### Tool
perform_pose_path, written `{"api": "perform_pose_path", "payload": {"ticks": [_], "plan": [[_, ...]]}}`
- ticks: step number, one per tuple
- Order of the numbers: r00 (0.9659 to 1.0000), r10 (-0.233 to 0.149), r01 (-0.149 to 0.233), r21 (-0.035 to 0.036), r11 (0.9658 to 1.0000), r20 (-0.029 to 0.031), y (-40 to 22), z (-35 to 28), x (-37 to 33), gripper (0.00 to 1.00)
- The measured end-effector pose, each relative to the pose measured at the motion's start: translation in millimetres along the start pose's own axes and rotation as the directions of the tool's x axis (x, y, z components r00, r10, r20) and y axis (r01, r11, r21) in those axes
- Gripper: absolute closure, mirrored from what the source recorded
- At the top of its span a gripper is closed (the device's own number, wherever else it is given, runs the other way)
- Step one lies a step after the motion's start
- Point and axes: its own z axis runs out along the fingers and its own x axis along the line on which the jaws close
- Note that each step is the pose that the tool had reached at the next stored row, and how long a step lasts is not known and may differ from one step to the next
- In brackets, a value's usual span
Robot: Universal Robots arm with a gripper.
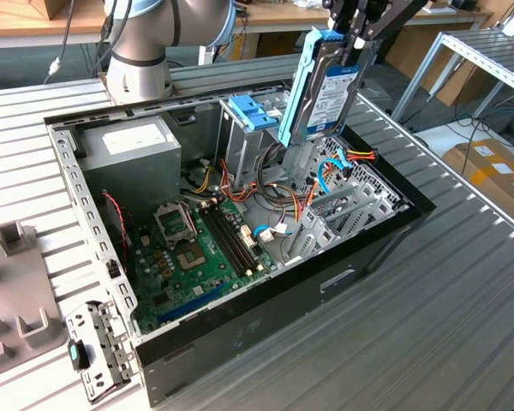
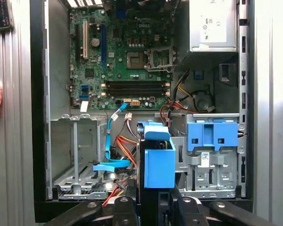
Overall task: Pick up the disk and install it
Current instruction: 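Insert the disk into the insertion slot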
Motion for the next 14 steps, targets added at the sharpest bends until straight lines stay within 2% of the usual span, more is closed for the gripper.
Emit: {"api": "perform_pose_path", "payload": {"ticks": [3, 14], "plan": [[1.0000, 0.000, 0.000, 0.0000, 1.0000, 0.0000, -0.1, 0.2, 7.1, 0.65], [1.0000, 0.000, 0.000, 0.0000, 1.0000, -0.0001, -0.2, 0.2, 9.9, 0.65]]}}
